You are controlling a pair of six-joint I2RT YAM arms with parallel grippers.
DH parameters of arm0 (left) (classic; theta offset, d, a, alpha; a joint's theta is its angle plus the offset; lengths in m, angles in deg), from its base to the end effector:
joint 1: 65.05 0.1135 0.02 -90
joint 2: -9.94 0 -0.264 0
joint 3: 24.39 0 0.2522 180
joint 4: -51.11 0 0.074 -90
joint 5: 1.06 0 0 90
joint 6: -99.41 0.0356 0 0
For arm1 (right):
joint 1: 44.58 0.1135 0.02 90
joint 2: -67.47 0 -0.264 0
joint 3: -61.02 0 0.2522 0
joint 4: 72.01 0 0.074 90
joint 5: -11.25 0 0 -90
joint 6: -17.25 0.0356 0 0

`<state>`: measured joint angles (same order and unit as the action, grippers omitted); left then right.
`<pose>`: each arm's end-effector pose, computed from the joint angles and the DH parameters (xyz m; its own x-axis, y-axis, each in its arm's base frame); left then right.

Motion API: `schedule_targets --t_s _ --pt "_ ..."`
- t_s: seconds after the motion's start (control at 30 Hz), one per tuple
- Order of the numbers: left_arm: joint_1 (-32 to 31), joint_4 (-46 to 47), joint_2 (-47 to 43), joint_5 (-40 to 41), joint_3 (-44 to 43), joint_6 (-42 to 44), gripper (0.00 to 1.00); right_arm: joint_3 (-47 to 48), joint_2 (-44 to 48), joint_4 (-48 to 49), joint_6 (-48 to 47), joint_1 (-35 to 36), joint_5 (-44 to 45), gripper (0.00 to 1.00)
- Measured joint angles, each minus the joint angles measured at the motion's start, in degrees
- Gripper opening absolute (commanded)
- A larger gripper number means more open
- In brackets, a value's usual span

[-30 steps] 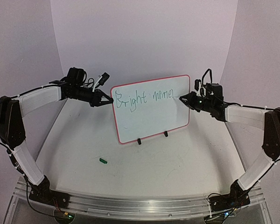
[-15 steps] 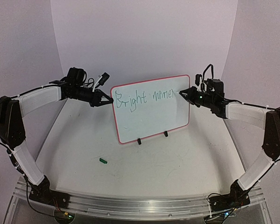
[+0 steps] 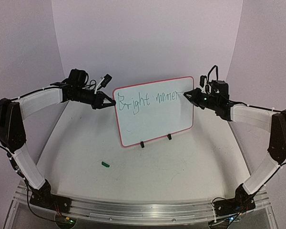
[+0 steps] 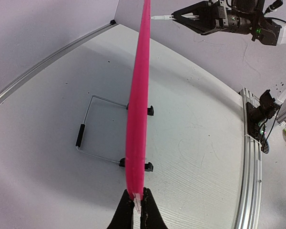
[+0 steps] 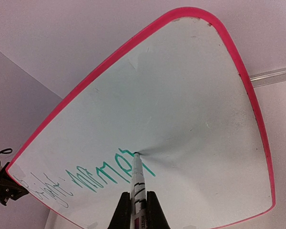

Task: Write a sentence on the whiteboard

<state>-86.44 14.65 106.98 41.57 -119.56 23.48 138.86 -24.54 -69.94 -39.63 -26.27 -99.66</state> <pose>0.3456 -0.1635 0.3064 -0.3695 0.3215 -0.8718 0.9013 0.3525 -0.2519 0.3555 0.1310 0.2931 -0.5080 0.3695 -0.7780 -0.4145 0.6869 0.5969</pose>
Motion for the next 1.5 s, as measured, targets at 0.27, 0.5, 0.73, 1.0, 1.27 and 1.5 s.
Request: schedule_targets --t_s 0.27,0.5,0.73,1.0,1.27,1.5 --pt "0.0 0.0 0.0 0.0 0.0 -0.1 0.0 0.0 0.0 0.0 0.2 0.0 1.2 0.0" --pt "0.0 0.0 0.0 0.0 0.0 -0.1 0.0 -0.7 0.0 0.6 0.2 -0.1 1.4 0.0" --pt "-0.1 -0.2 0.0 0.0 0.0 -0.1 0.0 -3.0 0.4 0.8 0.5 -0.4 2.0 0.0" --pt "-0.2 -0.4 0.0 0.0 -0.2 -0.1 0.0 -4.1 0.4 0.8 1.0 -0.4 2.0 0.0" --pt "-0.4 -0.5 0.0 0.1 -0.3 -0.1 0.0 -4.2 0.5 0.8 1.0 -0.4 2.0 0.0" --pt "-0.5 -0.5 0.0 0.1 -0.3 0.1 0.0 -5.0 3.0 0.6 1.0 -0.4 2.0 0.0"
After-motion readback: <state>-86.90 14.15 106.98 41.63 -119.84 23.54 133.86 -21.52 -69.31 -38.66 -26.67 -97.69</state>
